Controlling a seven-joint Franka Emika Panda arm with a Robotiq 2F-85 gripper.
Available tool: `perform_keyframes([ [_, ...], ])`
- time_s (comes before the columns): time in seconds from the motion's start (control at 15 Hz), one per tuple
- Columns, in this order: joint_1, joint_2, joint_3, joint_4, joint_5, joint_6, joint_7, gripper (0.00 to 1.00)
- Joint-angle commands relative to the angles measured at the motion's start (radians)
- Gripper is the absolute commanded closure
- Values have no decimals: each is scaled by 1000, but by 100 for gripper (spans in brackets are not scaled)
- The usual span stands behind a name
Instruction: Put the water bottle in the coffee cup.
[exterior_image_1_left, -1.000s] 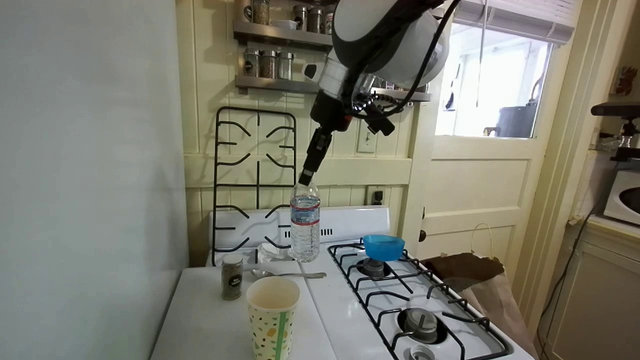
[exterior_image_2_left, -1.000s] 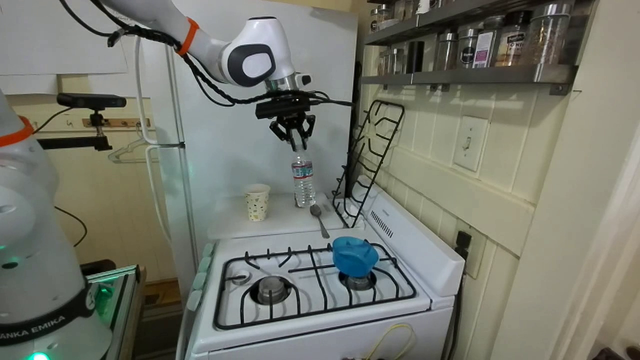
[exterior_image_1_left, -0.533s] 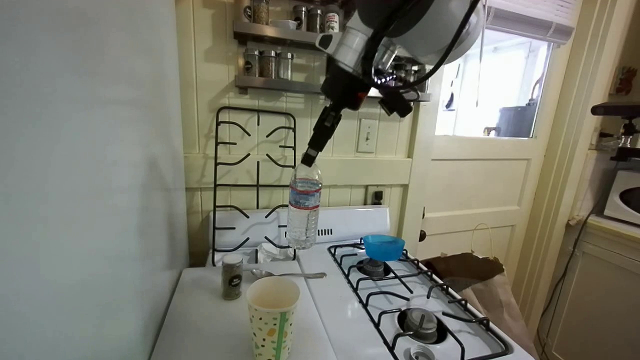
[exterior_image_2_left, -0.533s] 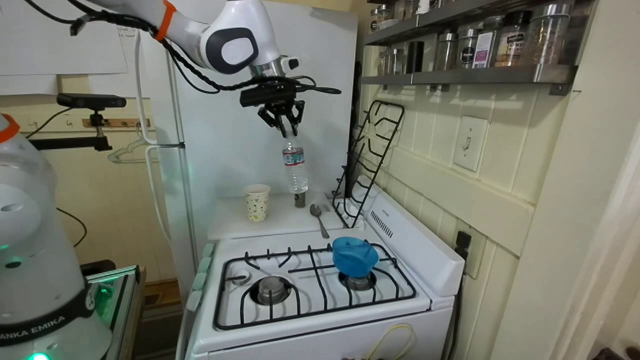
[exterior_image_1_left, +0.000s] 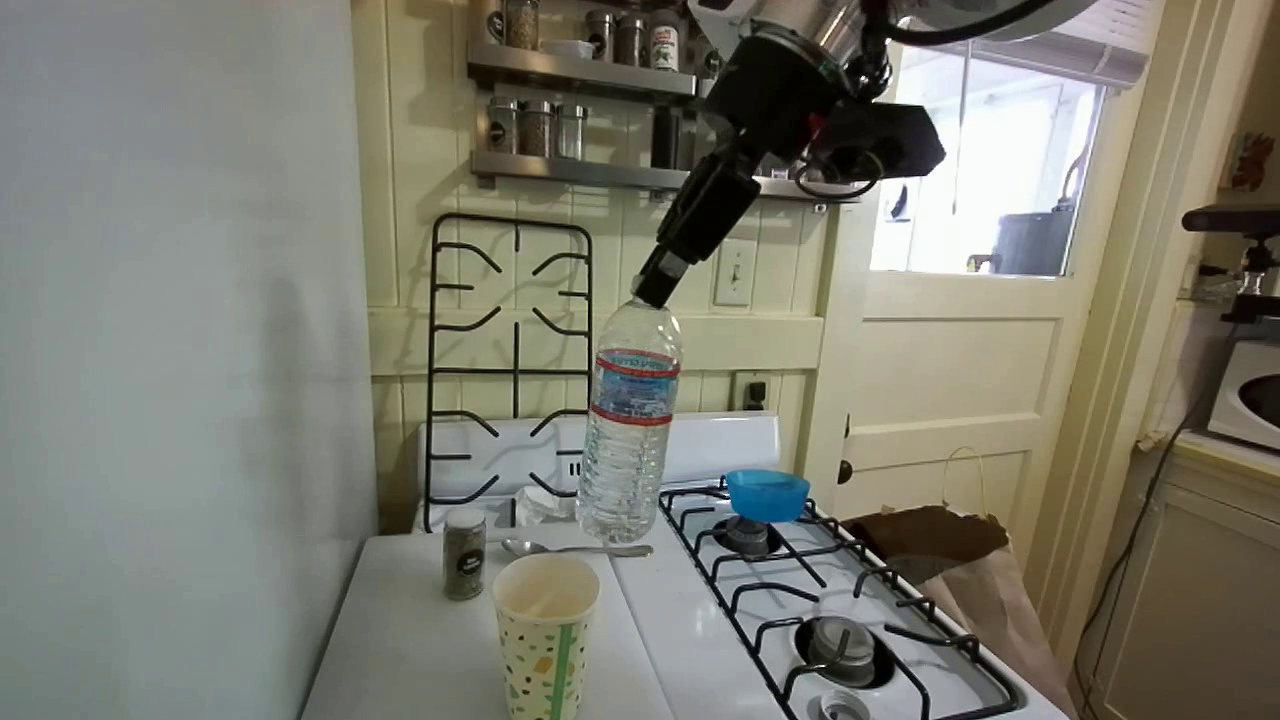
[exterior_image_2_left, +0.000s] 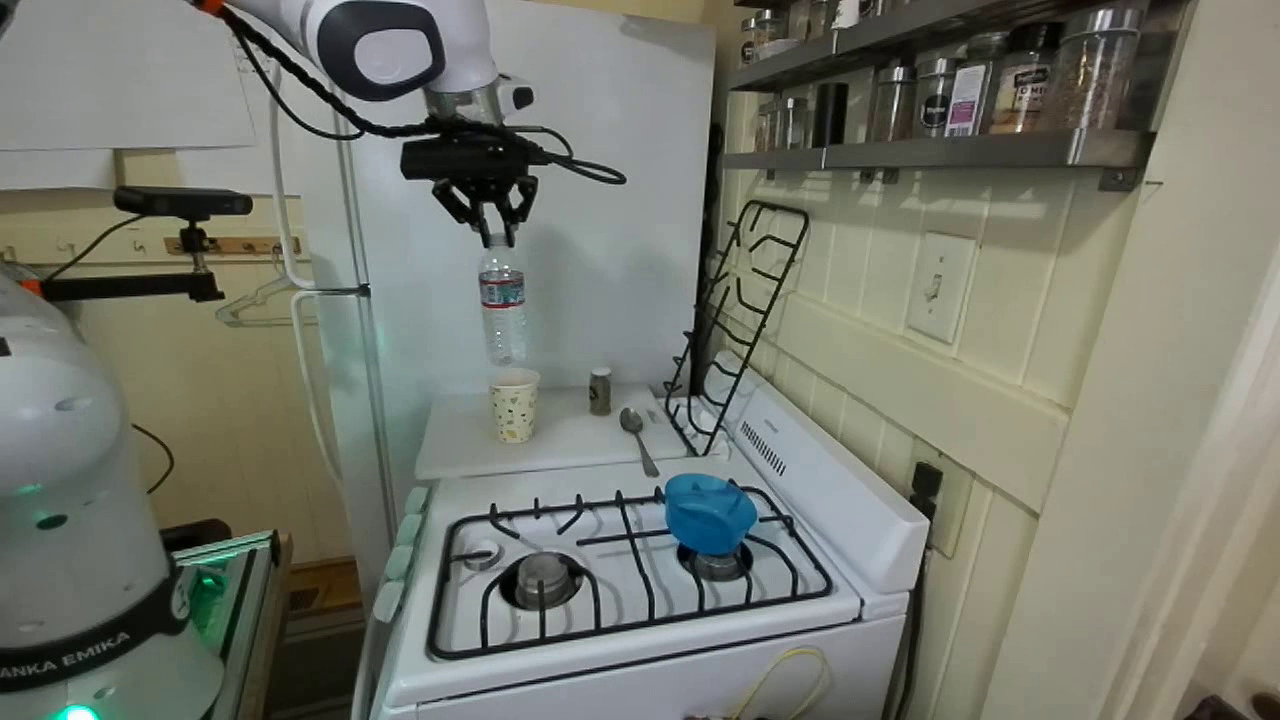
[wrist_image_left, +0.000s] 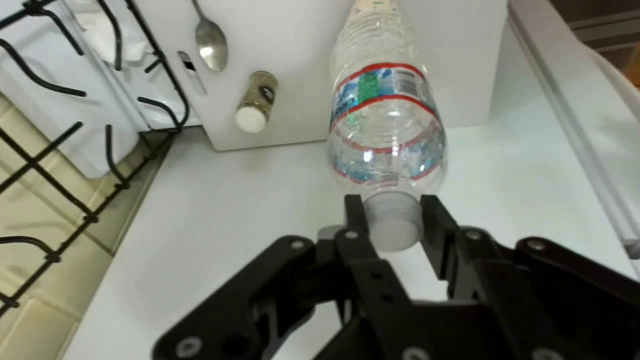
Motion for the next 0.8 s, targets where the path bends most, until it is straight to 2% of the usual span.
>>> perform_keyframes([
  [0.0,44,-84,7,-52,48,-39,-51,92],
  [0.47,105,-91,64,-113,66,94,-33,92],
  [0.73,112,-71,81,-122,48,200,-3,92],
])
